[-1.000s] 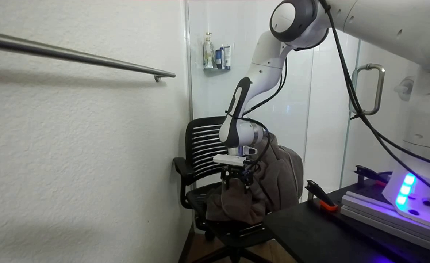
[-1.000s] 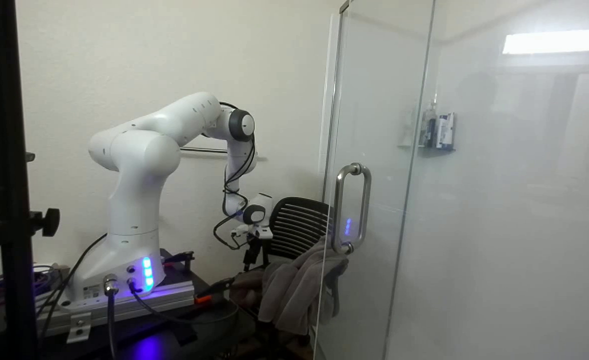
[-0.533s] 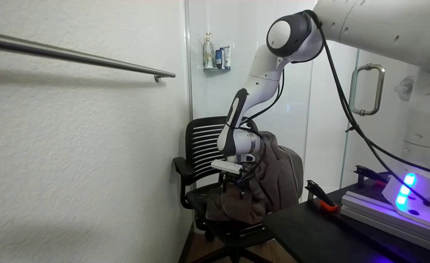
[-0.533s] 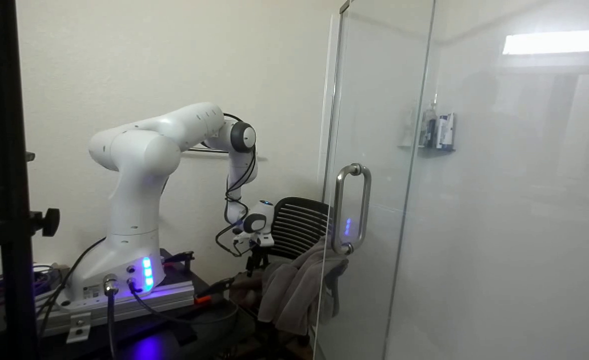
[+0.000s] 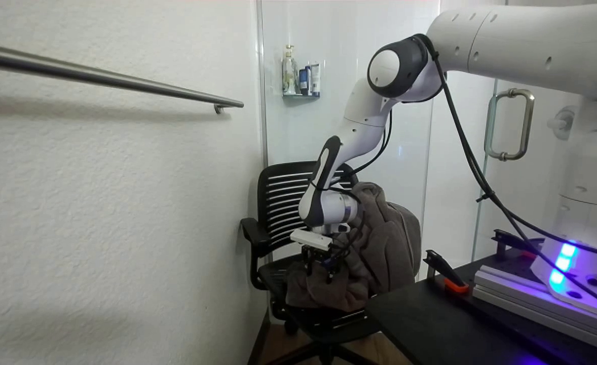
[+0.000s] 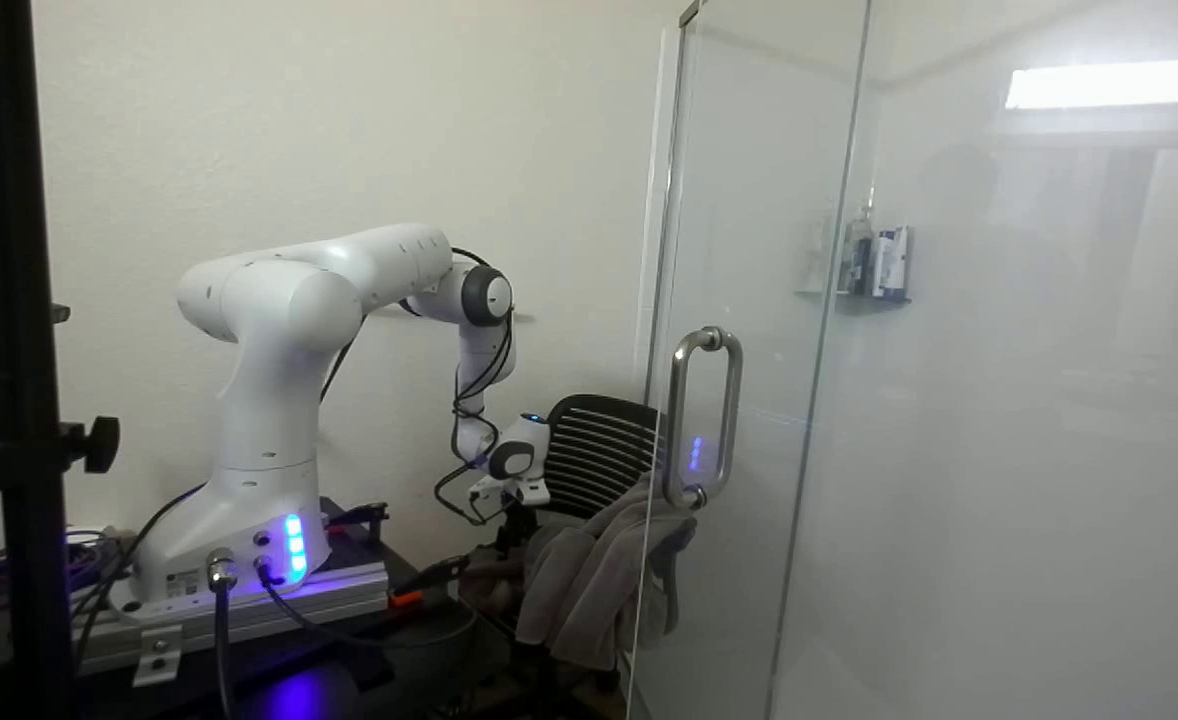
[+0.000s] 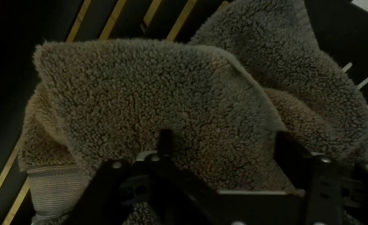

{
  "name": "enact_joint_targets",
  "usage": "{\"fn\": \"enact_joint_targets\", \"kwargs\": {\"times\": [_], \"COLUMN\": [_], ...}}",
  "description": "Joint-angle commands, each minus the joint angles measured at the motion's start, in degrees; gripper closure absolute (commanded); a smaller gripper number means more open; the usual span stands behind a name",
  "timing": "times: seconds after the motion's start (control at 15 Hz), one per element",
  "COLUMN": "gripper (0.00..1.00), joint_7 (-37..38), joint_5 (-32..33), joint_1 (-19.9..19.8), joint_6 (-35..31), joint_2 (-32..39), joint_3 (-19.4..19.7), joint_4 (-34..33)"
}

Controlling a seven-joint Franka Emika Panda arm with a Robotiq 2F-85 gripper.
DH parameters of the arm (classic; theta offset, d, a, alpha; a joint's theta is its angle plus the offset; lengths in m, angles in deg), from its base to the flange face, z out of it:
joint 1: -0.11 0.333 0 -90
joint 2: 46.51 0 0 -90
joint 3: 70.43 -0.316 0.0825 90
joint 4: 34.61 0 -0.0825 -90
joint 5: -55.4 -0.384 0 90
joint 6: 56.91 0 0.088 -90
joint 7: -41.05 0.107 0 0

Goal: Remove the grey towel from the from the bar and put it on the chair, then get the brown towel and put it on the bar

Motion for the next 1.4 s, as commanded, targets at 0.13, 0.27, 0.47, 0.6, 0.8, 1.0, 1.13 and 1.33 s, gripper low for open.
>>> {"fn": "enact_joint_targets", "kwargs": {"times": [0.13,0.27,0.47,0.6,0.8,1.0,1.13,1.33], "gripper": [0.58,0.74,0.94,1.00,0.99,0.99,0.99,0.99], "joint_7": [-0.48,-0.50,-2.94,-6.41,-12.14,-16.79,-18.87,-22.58], "joint_5": [-1.13,-1.27,-1.99,-2.78,-5.94,-9.56,-11.34,-13.68], "joint_1": [-0.59,-0.92,-4.38,-8.38,-13.95,-16.54,-16.27,-16.01], "joint_6": [1.86,2.17,5.26,6.45,6.94,5.28,2.95,-0.13], "joint_2": [2.64,2.84,0.04,-3.80,-10.19,-18.42,-23.76,-32.36], "joint_3": [-0.27,-0.44,-3.37,-6.81,-11.50,-13.33,-13.00,-13.46], "joint_4": [-4.26,-4.75,-3.25,-0.18,5.42,13.21,17.96,25.79]}}
